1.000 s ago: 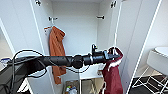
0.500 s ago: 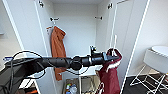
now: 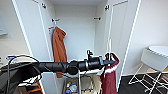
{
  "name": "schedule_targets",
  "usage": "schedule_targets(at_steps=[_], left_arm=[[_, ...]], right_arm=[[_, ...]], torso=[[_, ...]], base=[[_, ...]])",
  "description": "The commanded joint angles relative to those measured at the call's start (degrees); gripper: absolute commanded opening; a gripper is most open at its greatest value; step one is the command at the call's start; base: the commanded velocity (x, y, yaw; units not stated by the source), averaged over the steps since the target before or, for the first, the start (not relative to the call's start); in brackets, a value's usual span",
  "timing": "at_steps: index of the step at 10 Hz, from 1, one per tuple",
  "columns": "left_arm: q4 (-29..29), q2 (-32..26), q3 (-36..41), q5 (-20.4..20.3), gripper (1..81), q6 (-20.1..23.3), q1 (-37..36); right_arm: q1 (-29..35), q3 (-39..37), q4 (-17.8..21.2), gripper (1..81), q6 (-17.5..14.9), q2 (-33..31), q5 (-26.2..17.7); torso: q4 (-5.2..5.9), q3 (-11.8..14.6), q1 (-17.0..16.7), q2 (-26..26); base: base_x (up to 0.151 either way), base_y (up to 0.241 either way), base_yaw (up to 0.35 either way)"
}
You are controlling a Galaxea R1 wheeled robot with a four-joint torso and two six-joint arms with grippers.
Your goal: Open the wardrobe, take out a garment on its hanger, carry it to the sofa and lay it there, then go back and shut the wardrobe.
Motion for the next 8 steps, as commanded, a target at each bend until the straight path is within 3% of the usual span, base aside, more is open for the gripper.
schedule_targets(at_steps=[1, 6, 8], left_arm=[[3.1, -2.0, 2.9, -6.6, 1.0, 1.7, -9.9], [6.1, -17.2, 8.7, -5.9, 1.0, 3.9, -2.3], [6.3, -22.4, 11.1, -0.4, 1.0, 3.9, -1.1]], right_arm=[[2.4, 0.5, -0.6, 81.1, -0.3, 0.6, -3.1], [2.6, 0.5, -0.4, 81.1, -0.3, 0.6, -3.0], [2.4, 0.5, -0.4, 81.1, -0.3, 0.3, -1.5]], torso=[[0.0, 0.0, 0.0, 0.0], [0.0, 0.0, 0.0, 0.0], [0.0, 0.0, 0.0, 0.0]], base=[[0.0, 0.0, 0.0], [0.0, 0.0, 0.0], [0.0, 0.0, 0.0]])
